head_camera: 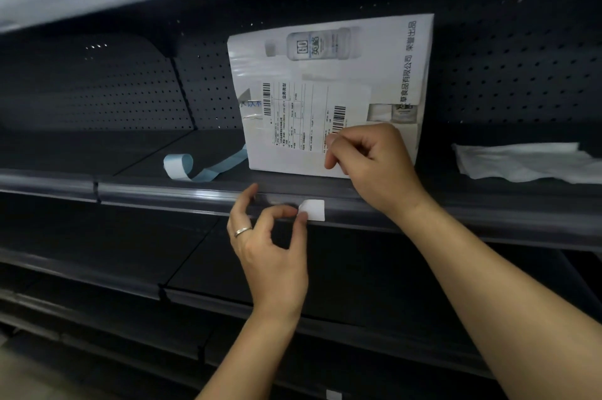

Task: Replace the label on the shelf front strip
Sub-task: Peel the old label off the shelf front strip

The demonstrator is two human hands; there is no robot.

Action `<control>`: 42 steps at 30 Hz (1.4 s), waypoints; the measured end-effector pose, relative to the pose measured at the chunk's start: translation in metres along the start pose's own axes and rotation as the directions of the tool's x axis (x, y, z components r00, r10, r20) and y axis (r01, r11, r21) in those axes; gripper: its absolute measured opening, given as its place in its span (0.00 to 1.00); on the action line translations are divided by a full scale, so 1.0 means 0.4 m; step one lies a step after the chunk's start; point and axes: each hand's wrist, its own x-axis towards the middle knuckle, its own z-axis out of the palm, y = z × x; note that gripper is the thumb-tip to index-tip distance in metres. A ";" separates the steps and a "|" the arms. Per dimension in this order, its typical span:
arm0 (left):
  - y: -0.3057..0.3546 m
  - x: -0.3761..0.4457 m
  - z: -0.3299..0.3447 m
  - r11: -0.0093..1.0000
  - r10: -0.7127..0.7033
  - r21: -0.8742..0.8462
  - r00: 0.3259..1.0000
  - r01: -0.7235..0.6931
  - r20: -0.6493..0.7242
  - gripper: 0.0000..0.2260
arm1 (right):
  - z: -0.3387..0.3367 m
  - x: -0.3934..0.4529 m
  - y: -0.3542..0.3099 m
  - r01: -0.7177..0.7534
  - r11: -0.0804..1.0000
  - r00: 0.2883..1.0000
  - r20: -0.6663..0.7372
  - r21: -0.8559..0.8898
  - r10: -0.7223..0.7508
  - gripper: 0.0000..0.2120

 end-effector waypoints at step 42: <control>-0.072 -0.018 0.041 0.987 0.130 -0.087 0.988 -0.137 -0.086 0.02 | 0.040 -0.020 -0.035 0.119 0.936 0.990 0.117 -0.332 -0.084 0.13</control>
